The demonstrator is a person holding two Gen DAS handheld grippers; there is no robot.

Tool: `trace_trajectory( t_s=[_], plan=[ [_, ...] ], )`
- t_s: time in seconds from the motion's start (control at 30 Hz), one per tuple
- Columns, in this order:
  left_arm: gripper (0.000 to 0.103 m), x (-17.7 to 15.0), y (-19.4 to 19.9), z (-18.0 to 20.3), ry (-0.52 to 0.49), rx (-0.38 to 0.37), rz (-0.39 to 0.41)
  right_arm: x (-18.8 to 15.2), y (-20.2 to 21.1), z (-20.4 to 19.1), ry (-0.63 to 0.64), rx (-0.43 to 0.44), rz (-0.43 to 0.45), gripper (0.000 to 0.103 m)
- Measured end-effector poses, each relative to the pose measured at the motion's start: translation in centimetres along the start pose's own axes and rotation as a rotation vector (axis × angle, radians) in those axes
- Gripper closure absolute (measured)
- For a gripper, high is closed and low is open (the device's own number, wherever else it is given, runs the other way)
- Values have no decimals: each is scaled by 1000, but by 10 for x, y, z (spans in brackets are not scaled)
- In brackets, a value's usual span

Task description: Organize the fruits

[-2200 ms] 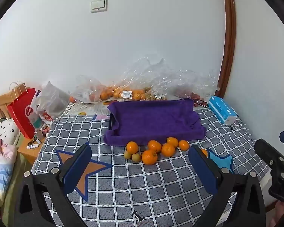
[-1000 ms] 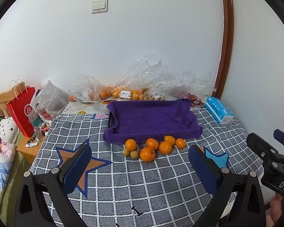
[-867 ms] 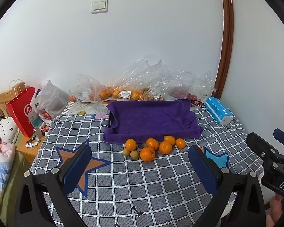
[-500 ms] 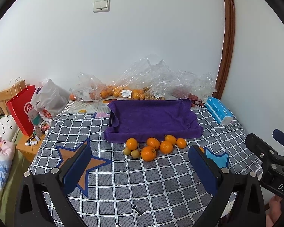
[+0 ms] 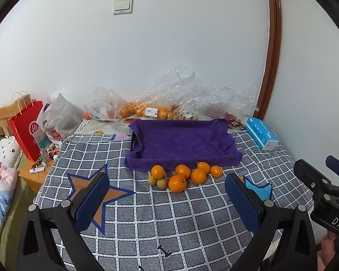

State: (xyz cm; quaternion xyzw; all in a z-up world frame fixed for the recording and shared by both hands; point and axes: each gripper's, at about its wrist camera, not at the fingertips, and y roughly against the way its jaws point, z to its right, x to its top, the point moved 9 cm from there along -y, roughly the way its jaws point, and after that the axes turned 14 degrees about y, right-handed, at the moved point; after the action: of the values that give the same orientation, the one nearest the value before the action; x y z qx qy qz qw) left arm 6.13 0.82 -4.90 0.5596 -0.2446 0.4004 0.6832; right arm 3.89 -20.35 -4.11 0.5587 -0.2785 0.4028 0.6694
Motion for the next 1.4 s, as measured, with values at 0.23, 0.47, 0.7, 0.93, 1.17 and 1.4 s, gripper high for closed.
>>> trace_trajectory(
  t_s=[0.23, 0.47, 0.7, 0.93, 1.17, 1.4],
  plan=[
    [0, 0, 3, 1, -5, -2, 3, 0, 1, 1, -5, 2, 1, 0],
    [0, 0, 2, 2, -8, -2, -3, 1, 1, -1, -2, 1, 7, 0],
    [0, 2, 3, 4, -11, -1, 2, 2, 2, 1, -6, 0, 10, 0],
    [0, 0, 1, 3, -13, 5, 2, 1, -1, -2, -6, 7, 6, 0],
    [0, 1, -7, 0, -7, 11, -4, 1, -6, -1, -2, 6, 4, 0],
    [0, -2, -28, -6, -12, 22, -13, -4, -28, -8, -25, 83, -9, 0]
  ],
)
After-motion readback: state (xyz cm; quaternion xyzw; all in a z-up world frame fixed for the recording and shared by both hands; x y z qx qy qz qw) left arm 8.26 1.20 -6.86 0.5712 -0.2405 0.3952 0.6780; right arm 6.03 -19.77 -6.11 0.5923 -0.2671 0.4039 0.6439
